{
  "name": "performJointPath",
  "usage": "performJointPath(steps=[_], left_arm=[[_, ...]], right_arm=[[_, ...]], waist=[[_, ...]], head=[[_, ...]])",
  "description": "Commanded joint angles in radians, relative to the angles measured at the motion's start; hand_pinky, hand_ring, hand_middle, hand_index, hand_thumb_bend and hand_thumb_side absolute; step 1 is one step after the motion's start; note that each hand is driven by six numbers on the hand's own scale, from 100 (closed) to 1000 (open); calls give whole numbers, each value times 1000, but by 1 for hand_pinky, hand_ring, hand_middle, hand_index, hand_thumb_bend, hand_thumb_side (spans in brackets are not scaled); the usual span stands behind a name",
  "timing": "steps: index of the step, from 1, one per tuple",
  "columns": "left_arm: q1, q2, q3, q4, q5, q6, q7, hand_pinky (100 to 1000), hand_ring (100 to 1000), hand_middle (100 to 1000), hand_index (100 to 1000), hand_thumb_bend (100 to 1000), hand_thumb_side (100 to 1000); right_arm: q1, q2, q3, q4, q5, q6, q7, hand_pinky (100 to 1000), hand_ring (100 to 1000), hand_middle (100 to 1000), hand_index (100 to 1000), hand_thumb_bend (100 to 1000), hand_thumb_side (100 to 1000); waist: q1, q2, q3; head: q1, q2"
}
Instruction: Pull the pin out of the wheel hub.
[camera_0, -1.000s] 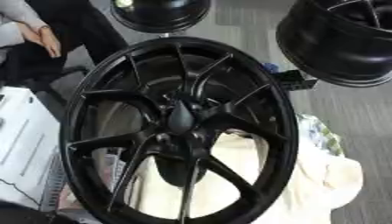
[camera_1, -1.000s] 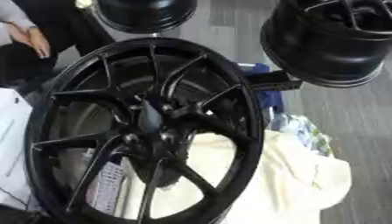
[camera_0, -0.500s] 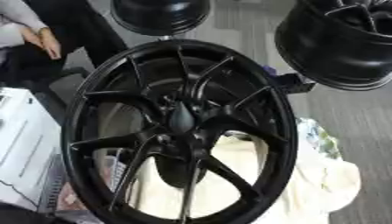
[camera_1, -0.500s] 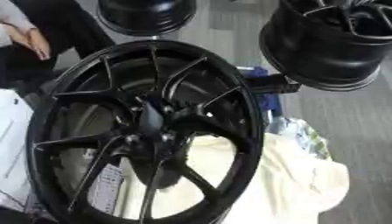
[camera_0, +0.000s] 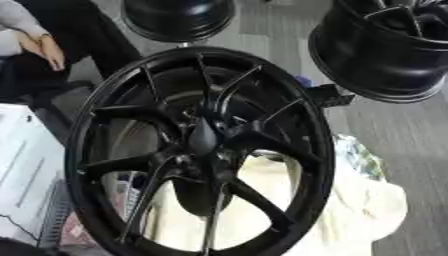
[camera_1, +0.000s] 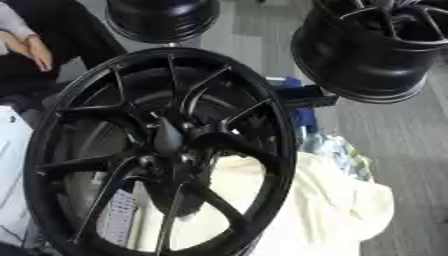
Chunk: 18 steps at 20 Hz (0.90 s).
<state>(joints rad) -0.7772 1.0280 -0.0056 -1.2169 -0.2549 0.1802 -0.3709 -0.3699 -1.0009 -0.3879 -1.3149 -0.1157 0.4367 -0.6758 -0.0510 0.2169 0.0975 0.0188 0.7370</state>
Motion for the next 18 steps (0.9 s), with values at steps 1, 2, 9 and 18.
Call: performJointPath(steps=[1, 2, 9, 18], left_arm=[[-4, 29, -10, 14, 5, -24, 57, 936, 893, 809, 911, 100, 468], [-2, 29, -13, 19, 8, -29, 73, 945, 902, 820, 925, 100, 579], [6, 29, -16, 55, 35, -42, 118, 943, 900, 817, 929, 100, 627], [13, 26, -15, 58, 60, -36, 147, 931, 884, 795, 917, 100, 582]], right_arm=[[-12, -55, -15, -8, 7, 225, -231, 837, 639, 802, 900, 100, 475], [-12, -55, -15, -7, 7, 224, -231, 838, 639, 802, 900, 100, 475], [-21, -55, -13, -4, 13, 222, -231, 838, 639, 803, 901, 100, 478], [-24, -57, -11, -4, 17, 221, -231, 839, 640, 802, 901, 100, 475]], waist=[[2, -17, -2], [2, -17, -2], [4, -20, 0], [2, -21, 1]], head=[[3, -12], [3, -12], [1, -12], [2, -11]])
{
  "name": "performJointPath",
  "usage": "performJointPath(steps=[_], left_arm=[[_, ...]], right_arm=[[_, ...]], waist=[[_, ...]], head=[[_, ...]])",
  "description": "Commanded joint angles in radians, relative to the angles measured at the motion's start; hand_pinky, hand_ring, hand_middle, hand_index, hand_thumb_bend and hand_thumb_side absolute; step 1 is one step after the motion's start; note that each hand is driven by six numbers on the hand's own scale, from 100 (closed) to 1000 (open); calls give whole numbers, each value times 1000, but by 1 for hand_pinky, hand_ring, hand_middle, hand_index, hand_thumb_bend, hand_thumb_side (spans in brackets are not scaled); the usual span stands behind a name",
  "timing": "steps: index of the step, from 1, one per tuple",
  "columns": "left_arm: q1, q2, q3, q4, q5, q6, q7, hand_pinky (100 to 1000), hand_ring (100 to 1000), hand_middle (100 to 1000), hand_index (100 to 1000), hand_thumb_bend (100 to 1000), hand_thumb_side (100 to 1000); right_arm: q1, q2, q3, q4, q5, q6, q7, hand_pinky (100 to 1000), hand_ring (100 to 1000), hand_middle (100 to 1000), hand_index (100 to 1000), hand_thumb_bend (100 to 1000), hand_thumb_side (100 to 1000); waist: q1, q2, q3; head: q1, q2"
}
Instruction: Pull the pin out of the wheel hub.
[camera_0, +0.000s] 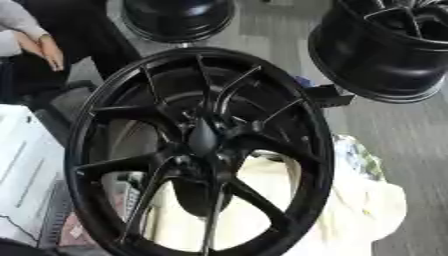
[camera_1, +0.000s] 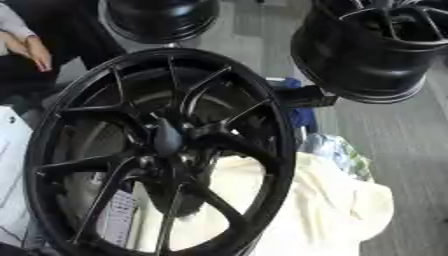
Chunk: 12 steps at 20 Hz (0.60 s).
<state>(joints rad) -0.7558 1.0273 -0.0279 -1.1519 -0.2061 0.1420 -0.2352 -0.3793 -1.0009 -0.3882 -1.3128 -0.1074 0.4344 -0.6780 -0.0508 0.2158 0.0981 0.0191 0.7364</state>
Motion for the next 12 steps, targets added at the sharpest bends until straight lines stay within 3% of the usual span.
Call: performJointPath(steps=[1, 6, 10, 12], left_arm=[[-8, 26, 7, -8, 15, 3, 14, 929, 881, 792, 915, 100, 579], [-7, 21, 5, -40, 49, 15, 33, 914, 858, 764, 885, 100, 538], [-27, -5, 17, -130, 107, -30, 54, 883, 796, 685, 837, 100, 486], [-43, -24, 25, -184, 140, -62, 84, 879, 785, 672, 829, 100, 511]], right_arm=[[-15, -57, -10, -6, 8, 223, -229, 839, 640, 802, 901, 100, 474], [-18, -60, -7, -8, 10, 224, -229, 836, 640, 801, 900, 100, 470], [-17, -61, -5, -12, 12, 224, -229, 835, 641, 801, 900, 100, 465], [-15, -61, -7, -15, 14, 224, -229, 836, 641, 801, 900, 100, 462]], waist=[[2, -20, 1], [2, -22, 1], [-1, -25, 3], [-3, -26, 4]], head=[[1, -11], [1, -13], [1, -14], [0, -14]])
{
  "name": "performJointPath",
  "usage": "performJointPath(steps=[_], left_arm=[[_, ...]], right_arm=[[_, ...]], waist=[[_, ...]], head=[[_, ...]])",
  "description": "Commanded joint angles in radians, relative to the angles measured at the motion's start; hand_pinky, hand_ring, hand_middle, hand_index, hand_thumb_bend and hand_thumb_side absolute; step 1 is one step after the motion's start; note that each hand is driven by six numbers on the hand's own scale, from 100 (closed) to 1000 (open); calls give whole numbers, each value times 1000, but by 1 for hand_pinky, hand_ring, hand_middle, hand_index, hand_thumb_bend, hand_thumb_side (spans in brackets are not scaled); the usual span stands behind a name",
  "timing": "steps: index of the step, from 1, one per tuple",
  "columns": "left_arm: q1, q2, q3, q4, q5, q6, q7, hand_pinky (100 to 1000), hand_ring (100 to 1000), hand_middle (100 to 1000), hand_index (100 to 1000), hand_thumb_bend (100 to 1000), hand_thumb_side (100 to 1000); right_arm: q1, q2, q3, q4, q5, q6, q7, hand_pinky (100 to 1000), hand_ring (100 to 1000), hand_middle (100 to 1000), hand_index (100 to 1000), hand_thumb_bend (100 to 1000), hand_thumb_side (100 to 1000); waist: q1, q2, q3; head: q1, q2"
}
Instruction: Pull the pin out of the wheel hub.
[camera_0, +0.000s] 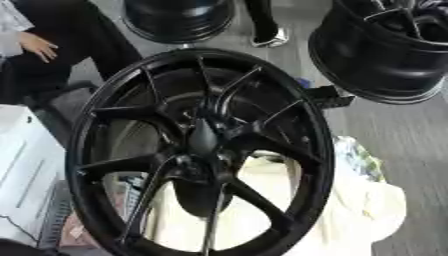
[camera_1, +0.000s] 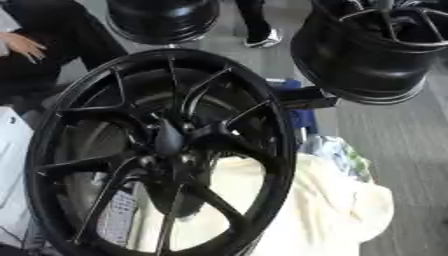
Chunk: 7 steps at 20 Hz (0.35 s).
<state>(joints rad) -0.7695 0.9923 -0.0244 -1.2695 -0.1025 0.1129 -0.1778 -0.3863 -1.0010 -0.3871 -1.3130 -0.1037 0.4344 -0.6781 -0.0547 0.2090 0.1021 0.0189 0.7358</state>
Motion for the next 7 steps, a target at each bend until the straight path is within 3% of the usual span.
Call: performJointPath(steps=[1, 7], left_arm=[[-34, 3, 26, -94, 53, -50, 43, 879, 785, 671, 829, 100, 513], [-15, -30, 1, -258, 154, -151, 144, 880, 787, 676, 833, 100, 545]], right_arm=[[-6, -61, -9, -16, 12, 224, -229, 836, 641, 801, 900, 100, 461], [-3, -59, -18, -26, 22, 216, -229, 836, 640, 801, 900, 100, 455]], waist=[[0, -20, 1], [-3, -22, 3]], head=[[-1, -13], [2, -6]])
